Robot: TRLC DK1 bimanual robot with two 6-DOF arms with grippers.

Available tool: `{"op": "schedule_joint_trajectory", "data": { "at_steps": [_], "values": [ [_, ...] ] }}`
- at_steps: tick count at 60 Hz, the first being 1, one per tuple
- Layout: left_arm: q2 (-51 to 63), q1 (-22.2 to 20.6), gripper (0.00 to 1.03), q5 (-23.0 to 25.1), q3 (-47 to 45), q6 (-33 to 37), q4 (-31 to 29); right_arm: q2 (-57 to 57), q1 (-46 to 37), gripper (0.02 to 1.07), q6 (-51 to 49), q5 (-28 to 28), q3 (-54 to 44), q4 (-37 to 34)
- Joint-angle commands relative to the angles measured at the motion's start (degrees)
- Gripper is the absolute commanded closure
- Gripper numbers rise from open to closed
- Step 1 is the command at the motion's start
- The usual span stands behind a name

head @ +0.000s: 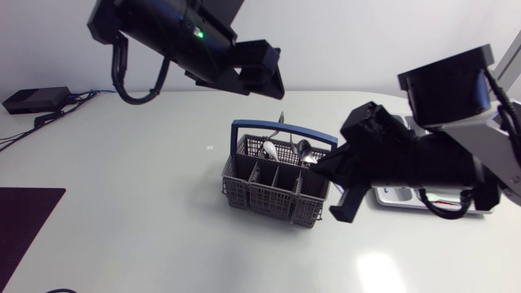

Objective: Unload the cutlery basket into the drawer organizer.

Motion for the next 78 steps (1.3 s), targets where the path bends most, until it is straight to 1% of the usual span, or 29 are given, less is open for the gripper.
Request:
{"op": "schedule_joint_trajectory", "data": {
  "at_steps": [1, 4, 9, 16, 20, 26, 33, 41, 46, 54, 58, 60, 65, 69, 73, 78],
  "values": [
    [-1.4, 1.2, 0.05, 0.5, -0.1, 0.1, 0.1, -2.7, -4.9, 1.01, -3.7, -2.9, -2.1, -2.3],
    [-1.7, 1.5, 0.05, 0.1, -1.2, 0.7, 0.1, -3.5, -7.9, 1.01, -5.8, -4.4, -2.7, -3.6],
    [-2.6, 1.6, 0.05, -3.4, -3.5, 2.8, 0.4, -4.9, -15.3, 1.01, -11.1, -8.9, -3.6, -5.9],
    [-4.4, 2.5, 0.05, -4.5, -6.8, 4.2, 1.8, -5.3, -27.6, 1.01, -20.7, -16.2, -3.7, -10.0],
    [-5.5, 3.4, 0.05, -5.4, -9.4, 5.1, 3.0, -4.7, -33.9, 1.01, -26.4, -19.1, -3.6, -11.7],
    [-6.6, 4.2, 0.05, -6.3, -12.4, 6.2, 3.9, -0.6, -42.7, 1.01, -35.2, -23.1, -2.9, -14.4],
    [-7.6, 4.7, 0.05, -6.6, -15.2, 7.1, 4.5, 7.7, -51.6, 1.01, -44.2, -26.8, -0.8, -15.9],
    [-8.1, 4.7, 0.05, -7.5, -18.3, 8.2, 4.6, 16.8, -58.1, 1.01, -54.4, -27.1, 2.4, -16.0],
    [-8.8, 4.7, 0.05, -8.6, -20.5, 9.1, 5.6, 23.1, -62.0, 1.01, -60.3, -27.0, 6.4, -16.9],
    [-10.1, 4.7, 0.05, -10.1, -23.2, 10.1, 6.7, 32.6, -65.7, 1.01, -68.5, -25.3, 13.2, -19.1],
    [-10.7, 4.7, 0.05, -10.7, -24.3, 10.3, 7.1, 36.8, -66.8, 1.01, -72.4, -23.8, 16.8, -21.1],
    [-11.0, 4.7, 0.05, -10.9, -25.0, 10.5, 7.4, 38.3, -67.0, 1.01, -74.0, -22.6, 17.9, -21.1],
    [-11.7, 4.7, 0.05, -12.1, -27.0, 10.7, 8.5, 41.6, -68.1, 1.01, -76.1, -21.1, 20.0, -19.4],
    [-12.2, 4.7, 0.05, -12.2, -28.4, 10.8, 9.1, 43.7, -68.6, 1.01, -77.5, -19.1, 20.4, -16.7],
    [-12.7, 4.7, 0.05, -12.3, -29.9, 10.9, 9.8, 45.9, -68.9, 1.01, -78.2, -17.0, 20.4, -12.4],
    [-13.0, 4.7, 0.05, -12.3, -31.2, 10.9, 10.4, 48.5, -69.0, 1.01, -78.7, -15.2, 21.0, -10.1]
  ]
}}
